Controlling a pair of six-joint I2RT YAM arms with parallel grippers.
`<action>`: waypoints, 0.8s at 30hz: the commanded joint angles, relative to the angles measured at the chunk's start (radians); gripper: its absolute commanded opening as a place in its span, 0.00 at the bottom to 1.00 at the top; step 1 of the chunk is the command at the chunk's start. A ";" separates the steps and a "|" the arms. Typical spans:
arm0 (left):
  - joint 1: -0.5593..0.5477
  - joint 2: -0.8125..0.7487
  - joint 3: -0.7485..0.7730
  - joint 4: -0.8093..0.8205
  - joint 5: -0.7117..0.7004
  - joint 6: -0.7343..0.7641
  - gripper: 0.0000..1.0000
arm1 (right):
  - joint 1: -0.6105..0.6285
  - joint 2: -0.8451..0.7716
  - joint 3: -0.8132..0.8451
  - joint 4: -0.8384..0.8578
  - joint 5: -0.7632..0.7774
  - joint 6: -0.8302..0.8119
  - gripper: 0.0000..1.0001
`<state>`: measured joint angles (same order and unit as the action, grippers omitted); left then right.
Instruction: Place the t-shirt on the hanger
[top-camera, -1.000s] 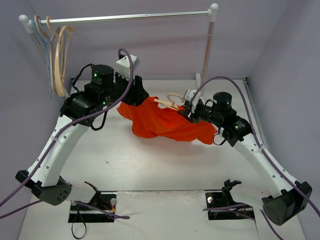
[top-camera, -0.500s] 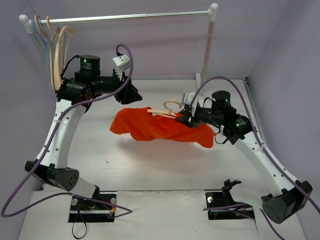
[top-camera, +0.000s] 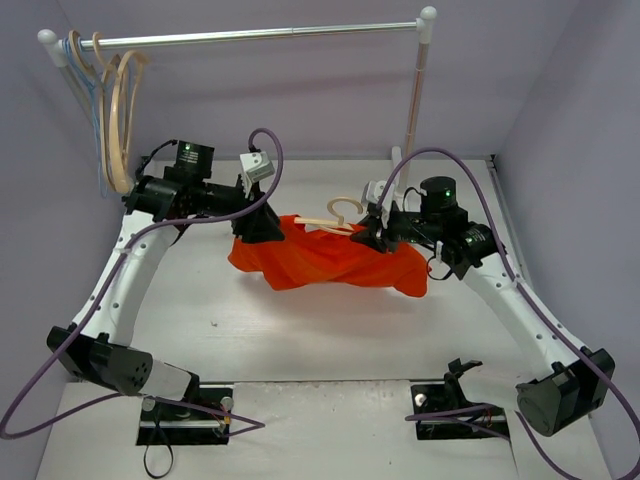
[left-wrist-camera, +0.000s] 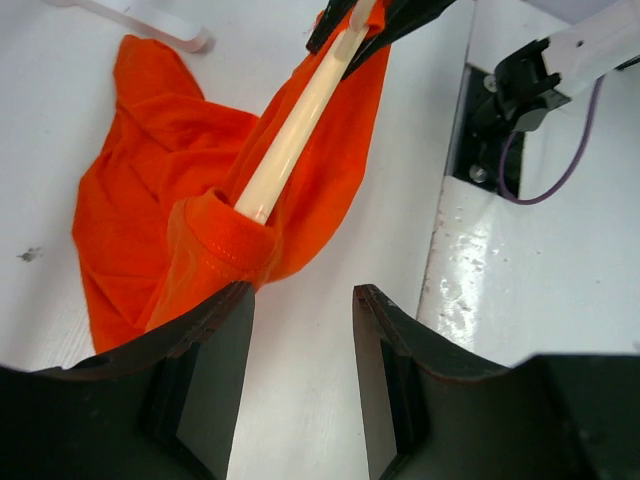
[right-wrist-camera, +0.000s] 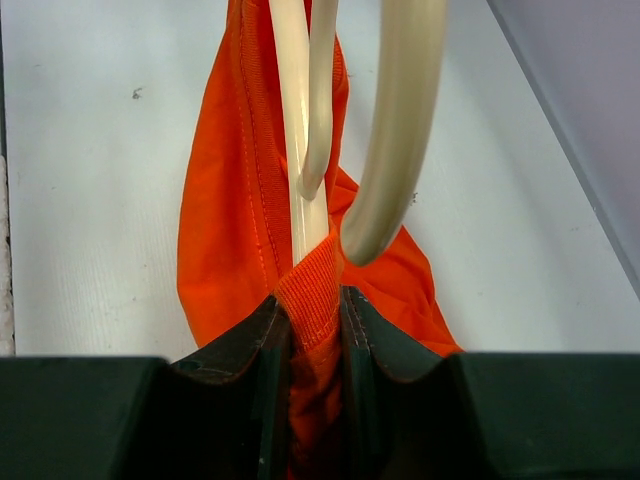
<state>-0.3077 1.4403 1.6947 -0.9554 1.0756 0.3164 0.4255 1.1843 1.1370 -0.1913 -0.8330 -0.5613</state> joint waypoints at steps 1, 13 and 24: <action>-0.005 -0.073 -0.022 0.032 -0.060 0.099 0.44 | -0.008 0.008 0.067 0.108 -0.063 -0.002 0.00; -0.010 -0.121 -0.104 0.254 -0.263 0.174 0.47 | -0.008 0.047 0.090 0.127 -0.101 0.011 0.00; -0.010 -0.078 -0.148 0.248 -0.123 0.217 0.56 | -0.013 0.061 0.098 0.122 -0.103 0.000 0.00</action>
<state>-0.3130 1.3624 1.5379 -0.7521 0.8574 0.4946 0.4202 1.2419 1.1675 -0.1757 -0.8818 -0.5575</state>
